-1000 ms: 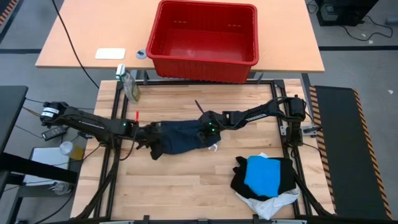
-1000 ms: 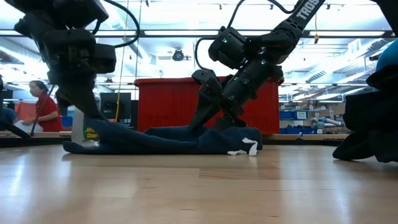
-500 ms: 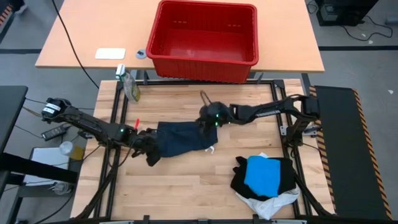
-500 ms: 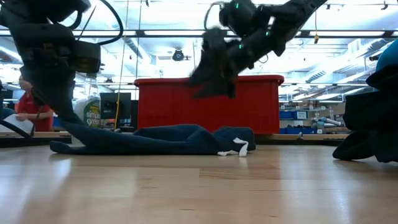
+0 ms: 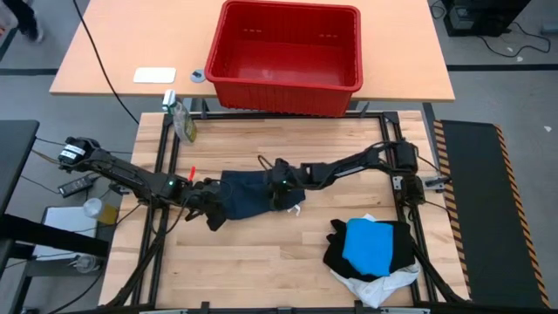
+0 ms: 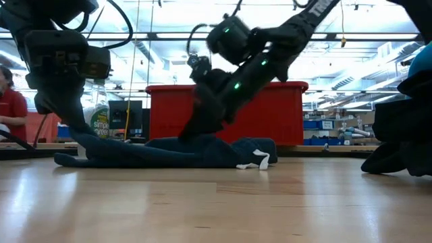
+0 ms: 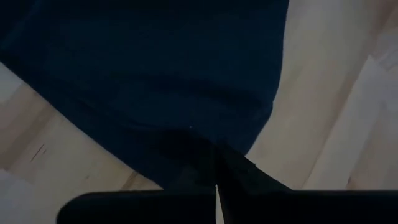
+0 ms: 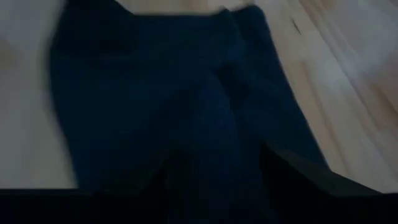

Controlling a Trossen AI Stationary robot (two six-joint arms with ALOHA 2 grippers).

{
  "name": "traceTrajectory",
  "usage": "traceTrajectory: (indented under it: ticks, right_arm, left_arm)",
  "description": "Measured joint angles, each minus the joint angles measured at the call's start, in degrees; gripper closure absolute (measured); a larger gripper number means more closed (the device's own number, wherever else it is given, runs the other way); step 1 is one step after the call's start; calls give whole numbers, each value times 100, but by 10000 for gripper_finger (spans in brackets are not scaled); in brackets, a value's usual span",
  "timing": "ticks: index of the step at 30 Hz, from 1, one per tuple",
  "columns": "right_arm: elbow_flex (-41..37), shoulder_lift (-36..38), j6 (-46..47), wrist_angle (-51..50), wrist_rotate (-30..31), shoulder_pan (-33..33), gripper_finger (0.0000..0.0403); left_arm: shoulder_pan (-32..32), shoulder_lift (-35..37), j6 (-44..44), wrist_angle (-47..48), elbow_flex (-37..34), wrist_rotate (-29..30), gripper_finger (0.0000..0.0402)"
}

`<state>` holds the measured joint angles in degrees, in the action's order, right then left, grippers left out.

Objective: Fold laundry
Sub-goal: Fold the dark blue shorts

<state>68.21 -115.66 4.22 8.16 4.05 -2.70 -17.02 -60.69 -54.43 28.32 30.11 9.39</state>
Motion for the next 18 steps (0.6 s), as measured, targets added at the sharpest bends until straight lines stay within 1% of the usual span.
traceTrajectory:
  ticks: [3,4,9,11,14,18]
  right_arm:
    - [302,-308,177,-445,494,-36,173]
    - [385,-391,301,-666,569,-60,173]
    - [700,-672,1077,-1299,528,-192,173]
    - [714,-673,1215,-1379,531,-199,173]
    - [708,-638,1370,-1453,689,-192,173]
    - [697,-636,1283,-1392,657,-197,173]
  left_arm:
    - [0,-1,-2,105,-2,4,401]
    - [0,-1,-19,136,-1,6,401]
    - [-122,-2,-214,483,-2,117,401]
    - [-214,-2,-369,717,-13,201,401]
    - [-391,-7,-626,1045,-61,361,401]
    - [-589,-48,-651,1269,-63,706,401]
